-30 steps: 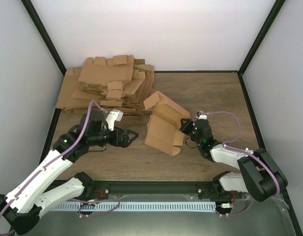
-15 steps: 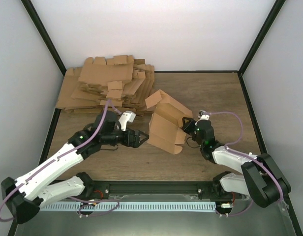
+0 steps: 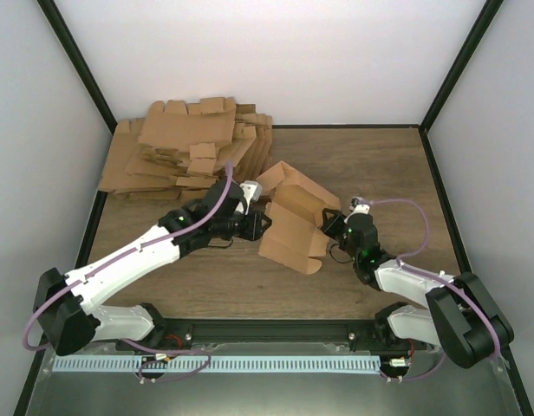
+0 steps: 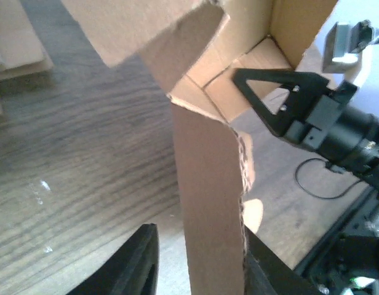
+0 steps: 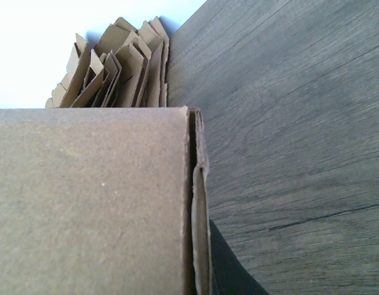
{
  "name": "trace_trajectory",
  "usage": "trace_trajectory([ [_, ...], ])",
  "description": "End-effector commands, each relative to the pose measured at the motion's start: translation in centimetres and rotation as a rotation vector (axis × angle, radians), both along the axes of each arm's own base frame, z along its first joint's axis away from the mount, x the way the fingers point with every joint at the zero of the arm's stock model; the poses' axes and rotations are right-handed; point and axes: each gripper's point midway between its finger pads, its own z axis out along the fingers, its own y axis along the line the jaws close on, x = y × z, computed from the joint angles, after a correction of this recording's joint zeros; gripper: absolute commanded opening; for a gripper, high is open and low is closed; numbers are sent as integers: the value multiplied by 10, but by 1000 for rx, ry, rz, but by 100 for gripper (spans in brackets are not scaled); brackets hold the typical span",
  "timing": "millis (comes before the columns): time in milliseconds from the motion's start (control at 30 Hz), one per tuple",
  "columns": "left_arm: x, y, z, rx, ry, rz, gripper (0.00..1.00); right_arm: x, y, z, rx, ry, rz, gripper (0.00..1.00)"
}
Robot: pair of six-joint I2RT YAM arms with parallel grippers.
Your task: Fold the paper box
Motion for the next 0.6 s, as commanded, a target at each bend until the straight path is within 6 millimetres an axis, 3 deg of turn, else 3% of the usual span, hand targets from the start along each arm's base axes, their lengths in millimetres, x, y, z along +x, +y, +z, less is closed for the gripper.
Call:
trace_trajectory([
  [0, 15, 4, 13, 23, -43, 67, 24, 2, -2, 9, 25, -28, -11, 1],
  [100, 14, 4, 15, 37, -42, 61, 6, -1, 1, 9, 47, -34, 7, 1],
  [167, 14, 6, 17, 60, -44, 57, 4, -3, 4, 6, 58, -22, 22, 8],
  [200, 14, 8, 19, 78, -45, 54, 4, -3, 7, 5, 63, -15, 39, 24],
  [267, 14, 12, 24, 129, -45, 49, 4, -7, 15, -2, 79, 26, 78, 64],
  [400, 14, 22, 35, 240, -25, 41, 4, -27, 35, -24, 124, 129, 187, 95],
  [567, 14, 30, 26, 357, 34, 35, 4, -70, 63, -39, 133, 204, 358, 100],
])
